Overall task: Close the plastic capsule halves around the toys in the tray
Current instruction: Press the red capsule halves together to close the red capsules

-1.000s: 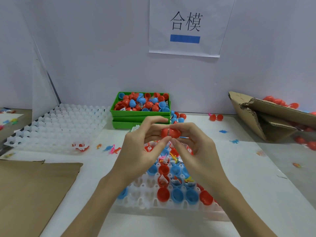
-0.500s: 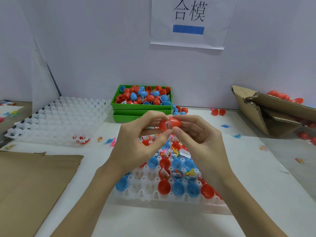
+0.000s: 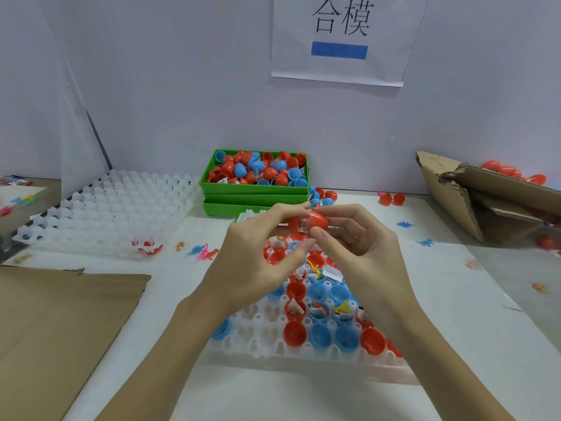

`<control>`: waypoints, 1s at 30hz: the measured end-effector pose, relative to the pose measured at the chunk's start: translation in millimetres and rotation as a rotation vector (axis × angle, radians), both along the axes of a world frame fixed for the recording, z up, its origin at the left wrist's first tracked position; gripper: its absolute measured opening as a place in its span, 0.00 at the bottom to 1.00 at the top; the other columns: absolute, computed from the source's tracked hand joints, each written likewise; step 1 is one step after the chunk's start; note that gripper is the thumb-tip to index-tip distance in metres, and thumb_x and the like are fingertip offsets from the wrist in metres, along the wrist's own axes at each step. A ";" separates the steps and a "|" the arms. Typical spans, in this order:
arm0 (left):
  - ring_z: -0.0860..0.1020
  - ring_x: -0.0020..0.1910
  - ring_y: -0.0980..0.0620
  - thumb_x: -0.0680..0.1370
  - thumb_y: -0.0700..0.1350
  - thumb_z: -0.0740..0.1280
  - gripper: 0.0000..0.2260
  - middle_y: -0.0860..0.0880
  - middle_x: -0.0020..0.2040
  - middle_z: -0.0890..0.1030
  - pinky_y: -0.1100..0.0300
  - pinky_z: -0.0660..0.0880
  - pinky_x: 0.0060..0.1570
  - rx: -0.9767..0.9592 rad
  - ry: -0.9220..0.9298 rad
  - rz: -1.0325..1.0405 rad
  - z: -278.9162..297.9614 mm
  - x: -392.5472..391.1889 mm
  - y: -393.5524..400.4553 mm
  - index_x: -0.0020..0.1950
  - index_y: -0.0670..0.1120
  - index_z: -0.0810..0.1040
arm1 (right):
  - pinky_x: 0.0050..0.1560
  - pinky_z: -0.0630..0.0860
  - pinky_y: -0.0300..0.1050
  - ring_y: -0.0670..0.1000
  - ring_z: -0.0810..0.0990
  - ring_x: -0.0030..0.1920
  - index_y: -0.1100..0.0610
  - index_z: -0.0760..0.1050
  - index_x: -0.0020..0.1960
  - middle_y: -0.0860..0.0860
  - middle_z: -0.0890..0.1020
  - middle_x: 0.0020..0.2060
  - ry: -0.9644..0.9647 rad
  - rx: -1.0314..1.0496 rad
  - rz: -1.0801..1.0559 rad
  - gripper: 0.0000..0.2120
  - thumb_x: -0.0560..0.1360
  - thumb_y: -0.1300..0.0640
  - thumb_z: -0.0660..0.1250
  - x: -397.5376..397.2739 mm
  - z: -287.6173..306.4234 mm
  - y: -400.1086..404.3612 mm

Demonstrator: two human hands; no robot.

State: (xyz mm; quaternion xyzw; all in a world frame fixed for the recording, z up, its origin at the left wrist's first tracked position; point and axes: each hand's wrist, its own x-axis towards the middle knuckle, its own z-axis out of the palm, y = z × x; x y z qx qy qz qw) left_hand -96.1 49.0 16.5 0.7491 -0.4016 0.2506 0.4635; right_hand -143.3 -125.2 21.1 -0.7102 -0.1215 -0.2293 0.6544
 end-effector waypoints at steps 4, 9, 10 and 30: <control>0.82 0.61 0.61 0.75 0.43 0.77 0.23 0.55 0.61 0.84 0.63 0.79 0.61 -0.086 0.110 -0.017 0.4 -0.8 -3.0 0.67 0.42 0.74 | 0.49 0.80 0.33 0.45 0.86 0.50 0.56 0.81 0.59 0.44 0.87 0.48 0.030 -0.024 0.017 0.13 0.75 0.61 0.74 -0.5 1.8 -3.3; 0.85 0.53 0.60 0.71 0.45 0.79 0.19 0.52 0.53 0.87 0.64 0.81 0.56 -0.110 0.082 0.011 2.1 -1.3 2.0 0.60 0.40 0.84 | 0.54 0.82 0.38 0.47 0.86 0.54 0.55 0.81 0.61 0.46 0.87 0.51 0.056 -0.050 0.066 0.13 0.77 0.60 0.71 -2.5 3.8 -5.0; 0.86 0.52 0.60 0.71 0.46 0.79 0.19 0.52 0.53 0.87 0.64 0.82 0.55 -0.122 0.079 0.019 2.9 -2.8 1.4 0.59 0.40 0.84 | 0.54 0.82 0.39 0.47 0.86 0.54 0.55 0.81 0.61 0.46 0.87 0.51 0.052 -0.051 0.063 0.12 0.78 0.59 0.71 -2.7 4.0 -5.2; 0.86 0.53 0.52 0.71 0.42 0.81 0.19 0.45 0.54 0.87 0.57 0.82 0.58 -0.084 -0.088 0.195 -0.2 -7.6 -4.9 0.59 0.38 0.85 | 0.52 0.80 0.33 0.43 0.86 0.53 0.52 0.81 0.60 0.40 0.87 0.50 -0.026 -0.066 0.005 0.12 0.77 0.59 0.72 -2.2 -1.4 1.9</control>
